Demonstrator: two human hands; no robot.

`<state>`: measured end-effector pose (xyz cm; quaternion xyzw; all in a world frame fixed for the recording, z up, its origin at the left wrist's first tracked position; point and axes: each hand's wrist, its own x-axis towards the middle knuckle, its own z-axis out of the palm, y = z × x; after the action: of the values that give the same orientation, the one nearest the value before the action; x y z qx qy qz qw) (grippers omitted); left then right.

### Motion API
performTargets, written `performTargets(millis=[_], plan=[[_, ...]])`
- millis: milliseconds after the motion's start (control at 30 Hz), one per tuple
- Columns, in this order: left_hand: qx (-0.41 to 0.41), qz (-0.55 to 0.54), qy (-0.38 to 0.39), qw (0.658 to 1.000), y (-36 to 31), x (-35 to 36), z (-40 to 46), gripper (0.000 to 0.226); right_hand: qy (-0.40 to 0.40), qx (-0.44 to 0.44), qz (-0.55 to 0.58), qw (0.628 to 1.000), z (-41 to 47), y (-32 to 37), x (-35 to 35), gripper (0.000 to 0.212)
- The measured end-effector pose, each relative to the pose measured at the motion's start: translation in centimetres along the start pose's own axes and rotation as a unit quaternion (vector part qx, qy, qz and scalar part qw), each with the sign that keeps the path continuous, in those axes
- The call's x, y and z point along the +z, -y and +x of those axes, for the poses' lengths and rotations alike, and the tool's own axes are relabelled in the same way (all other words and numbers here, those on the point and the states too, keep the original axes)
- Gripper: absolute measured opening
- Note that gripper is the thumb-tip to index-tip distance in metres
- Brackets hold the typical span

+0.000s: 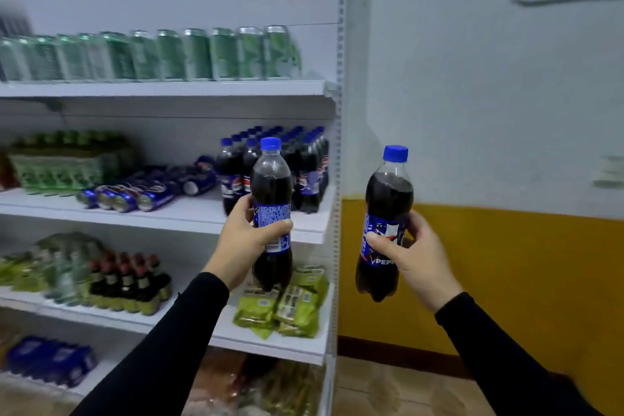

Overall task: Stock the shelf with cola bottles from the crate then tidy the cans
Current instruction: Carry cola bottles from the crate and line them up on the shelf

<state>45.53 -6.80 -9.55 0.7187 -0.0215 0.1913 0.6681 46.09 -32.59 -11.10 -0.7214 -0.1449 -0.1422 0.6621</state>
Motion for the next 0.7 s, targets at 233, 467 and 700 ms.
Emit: performTargets(millis=[233, 467, 700], plan=[[0.004, 0.011, -0.006, 1.000, 1.6, -6.4, 5.1, 0.059, -0.011, 0.009, -0.018, 1.000, 3.7, -1.5, 8.4, 0.053], [0.013, 0.023, 0.004, 1.000, 4.0, -5.2, 10.6, 0.060, -0.023, 0.015, -0.031, 0.999, 8.9, -3.7, 10.7, 0.043], [0.002, 0.053, -0.001, 0.999, 7.6, -2.6, 17.0, 0.063, -0.017, 0.026, -0.031, 0.999, 15.6, -7.1, 12.0, 0.044]])
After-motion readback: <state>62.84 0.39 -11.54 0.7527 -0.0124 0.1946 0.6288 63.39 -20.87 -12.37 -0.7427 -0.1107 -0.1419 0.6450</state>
